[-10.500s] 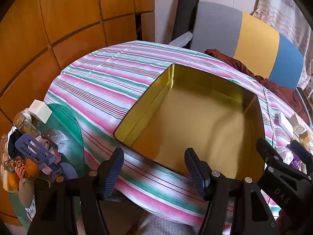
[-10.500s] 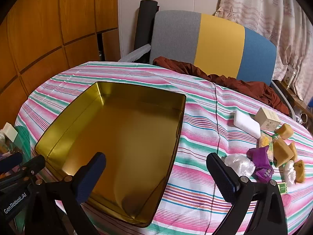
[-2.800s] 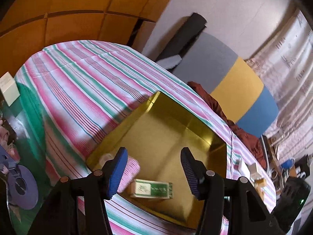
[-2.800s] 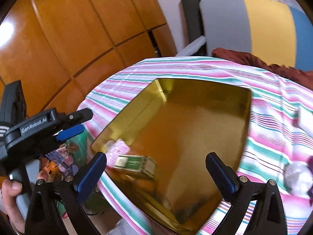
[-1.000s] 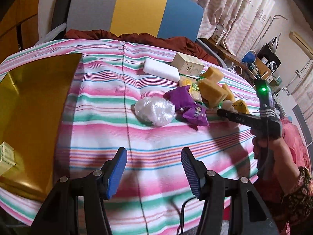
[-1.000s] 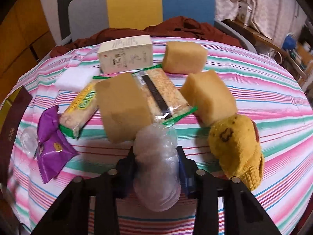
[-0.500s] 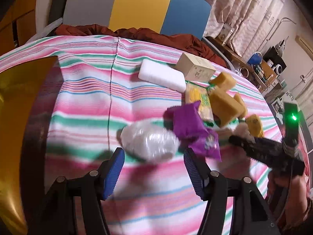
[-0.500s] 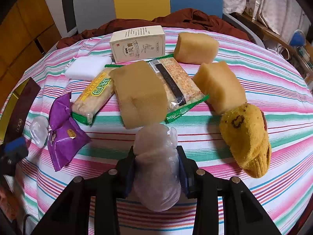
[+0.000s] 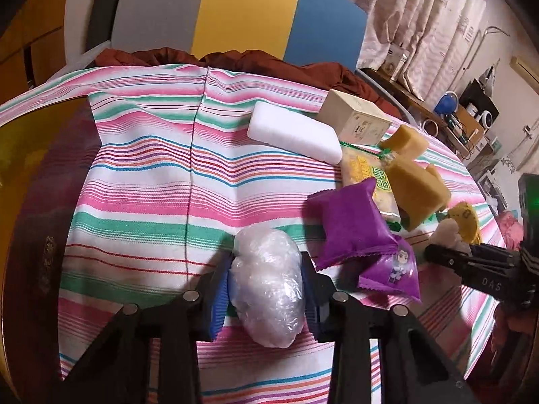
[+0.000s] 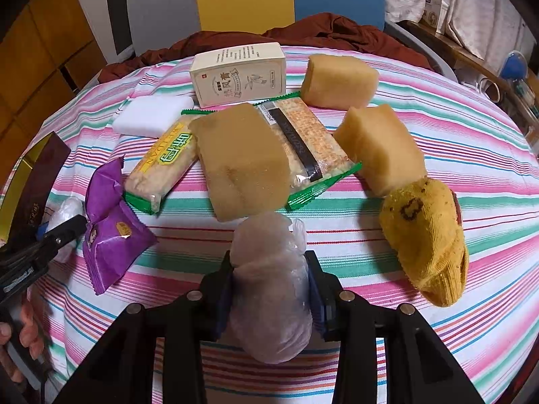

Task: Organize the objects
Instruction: 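Grasp a plastic-wrapped bundle with the left gripper while the right gripper grasps another, then carry both plastic bundles over the gold tray and release them inside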

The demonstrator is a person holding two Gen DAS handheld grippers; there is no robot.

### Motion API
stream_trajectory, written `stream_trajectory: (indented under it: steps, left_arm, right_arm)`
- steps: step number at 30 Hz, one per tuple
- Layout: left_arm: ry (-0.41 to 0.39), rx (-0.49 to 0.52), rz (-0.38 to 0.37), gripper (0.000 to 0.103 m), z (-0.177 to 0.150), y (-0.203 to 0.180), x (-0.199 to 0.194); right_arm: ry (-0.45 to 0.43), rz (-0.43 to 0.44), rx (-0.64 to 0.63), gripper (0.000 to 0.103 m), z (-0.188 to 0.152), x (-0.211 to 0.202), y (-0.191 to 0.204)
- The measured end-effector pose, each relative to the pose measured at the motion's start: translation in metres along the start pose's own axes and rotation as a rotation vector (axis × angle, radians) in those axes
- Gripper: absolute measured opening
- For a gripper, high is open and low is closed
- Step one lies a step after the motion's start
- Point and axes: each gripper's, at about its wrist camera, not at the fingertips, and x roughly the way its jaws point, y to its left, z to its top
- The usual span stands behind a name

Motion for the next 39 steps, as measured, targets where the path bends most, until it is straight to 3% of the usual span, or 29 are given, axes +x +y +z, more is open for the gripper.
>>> stream_trajectory:
  steps: [4,13,27,33,39]
  left_arm:
    - [-0.011,0.043,0.024,0.036,-0.005,-0.006,-0.004]
    - [-0.014,0.006,0.038,0.035,-0.016,-0.002,-0.026]
    - [-0.134,0.04,0.126,0.035,-0.019,0.006,-0.092]
    - [-0.17,0.009,0.148,0.035,-0.02,0.026,-0.114]
    - [-0.184,-0.053,0.165,0.035,-0.022,0.056,-0.128]
  right_arm:
    - [0.0,-0.001,-0.001,0.04,0.0,0.0,-0.001]
    - [-0.032,-0.004,0.029,0.038,0.001,-0.007,-0.003]
    - [-0.217,0.004,0.024,0.038,0.008,-0.048,0.002]
    - [-0.304,0.029,-0.037,0.038,0.008,-0.06,0.018]
    - [-0.395,0.107,-0.101,0.038,0.004,-0.073,0.035]
